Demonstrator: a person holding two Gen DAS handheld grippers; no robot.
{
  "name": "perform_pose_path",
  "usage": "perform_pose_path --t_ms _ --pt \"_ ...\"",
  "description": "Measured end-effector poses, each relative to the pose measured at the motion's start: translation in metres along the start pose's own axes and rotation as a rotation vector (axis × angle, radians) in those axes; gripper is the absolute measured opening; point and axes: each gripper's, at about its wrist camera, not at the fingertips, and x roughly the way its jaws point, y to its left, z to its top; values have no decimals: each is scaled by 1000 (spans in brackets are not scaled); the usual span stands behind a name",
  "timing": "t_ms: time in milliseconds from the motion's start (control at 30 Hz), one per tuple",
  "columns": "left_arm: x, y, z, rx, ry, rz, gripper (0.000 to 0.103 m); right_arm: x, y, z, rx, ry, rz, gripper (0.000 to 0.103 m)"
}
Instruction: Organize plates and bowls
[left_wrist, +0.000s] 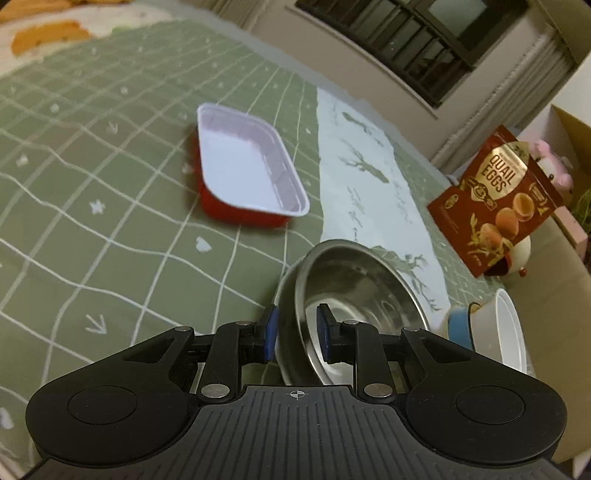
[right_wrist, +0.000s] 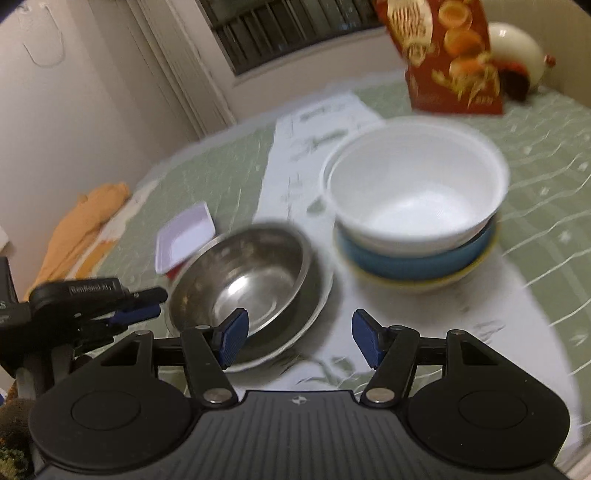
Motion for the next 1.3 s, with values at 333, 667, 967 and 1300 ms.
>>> perform_pose_path --t_ms 333,667,967,1300 --pt "35 11 1 27 88 -13 34 50 8 -2 116 9 -85 65" --pt "46 20 10 40 141 -53 33 78 46 -11 48 44 -65 72" --pt "24 20 17 34 57 -1 32 79 50 -8 -23 59 -6 73" --pt "-81 -71 4 206 -276 -186 32 -50 27 23 -174 -221 36 73"
